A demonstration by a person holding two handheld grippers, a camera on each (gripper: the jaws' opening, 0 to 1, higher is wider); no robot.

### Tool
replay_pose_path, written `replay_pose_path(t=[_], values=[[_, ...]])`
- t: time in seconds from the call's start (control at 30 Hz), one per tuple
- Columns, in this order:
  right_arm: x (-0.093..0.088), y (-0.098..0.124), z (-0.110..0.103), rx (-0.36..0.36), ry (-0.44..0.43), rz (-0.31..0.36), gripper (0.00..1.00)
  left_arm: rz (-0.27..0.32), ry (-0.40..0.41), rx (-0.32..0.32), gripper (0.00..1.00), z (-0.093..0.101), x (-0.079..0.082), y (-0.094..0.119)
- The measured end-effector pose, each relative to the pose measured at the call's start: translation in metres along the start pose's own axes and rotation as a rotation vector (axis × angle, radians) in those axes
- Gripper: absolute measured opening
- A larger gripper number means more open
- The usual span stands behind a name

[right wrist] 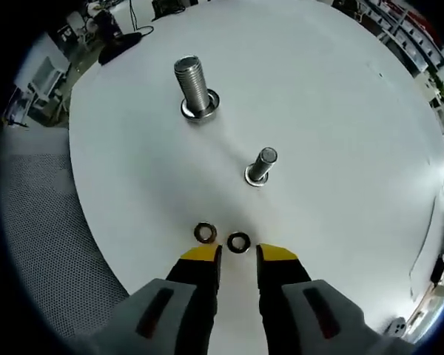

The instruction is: Place the washer onto the threaded stud by aligning its center hole with the stud, sliding it down to the base, and recovering from edge contact or off-axis alignment until the washer reaches the visible bottom stop.

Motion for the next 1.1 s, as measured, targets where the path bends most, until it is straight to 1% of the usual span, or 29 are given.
replay_pose_path(t=[0.07, 0.13, 0.23, 0.37, 0.43, 0.53, 0.67, 0.77, 0.93, 0.97, 1.07, 1.1], values=[[0.001, 0.002, 0.001, 0.002, -0.014, 0.017, 0.21, -0.001, 0.001, 0.001, 0.3, -0.001, -0.001, -0.001], [0.002, 0.003, 0.002, -0.002, -0.001, 0.019, 0.2, 0.0, 0.001, 0.001, 0.3, -0.001, -0.001, 0.0], [0.004, 0.001, 0.003, -0.011, 0.038, 0.01, 0.2, -0.003, 0.0, 0.0, 0.3, 0.0, -0.001, 0.0], [0.009, 0.0, 0.004, -0.008, 0.042, -0.002, 0.2, -0.003, -0.002, -0.001, 0.3, 0.0, 0.0, -0.001], [0.008, -0.001, 0.006, -0.006, 0.066, -0.009, 0.2, -0.004, -0.002, -0.002, 0.3, 0.0, -0.001, -0.001], [0.008, -0.003, 0.008, -0.003, 0.073, -0.019, 0.19, -0.006, -0.003, -0.003, 0.3, 0.0, -0.001, -0.001], [0.008, -0.003, 0.006, -0.018, 0.131, -0.032, 0.18, -0.005, 0.0, -0.001, 0.29, -0.001, -0.002, -0.002], [0.008, -0.004, 0.006, -0.022, 0.148, -0.042, 0.16, -0.006, -0.001, 0.0, 0.29, -0.004, -0.003, -0.004], [0.009, -0.003, 0.006, -0.016, 0.118, -0.082, 0.15, -0.007, 0.002, 0.002, 0.29, -0.005, -0.004, -0.005], [0.009, -0.002, 0.003, -0.019, 0.099, -0.093, 0.15, -0.009, 0.001, 0.002, 0.28, -0.002, -0.001, -0.002], [0.009, 0.001, -0.005, -0.044, 0.084, -0.119, 0.15, -0.008, 0.0, 0.003, 0.28, -0.003, -0.003, -0.004], [0.01, 0.002, -0.004, -0.055, 0.077, -0.127, 0.15, -0.007, 0.001, 0.003, 0.28, -0.002, -0.001, -0.002]])
Point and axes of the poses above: the point that each gripper's makers call its tool centre point, and the gripper's own axes: y roughly backward along the fingers, z roughly to its right, x roughly out of its top, the point moved 6 cm from there along y, roughly backward along the fingers, and after that the axes turned 12 degrees about -z, right-handed, at the moved point
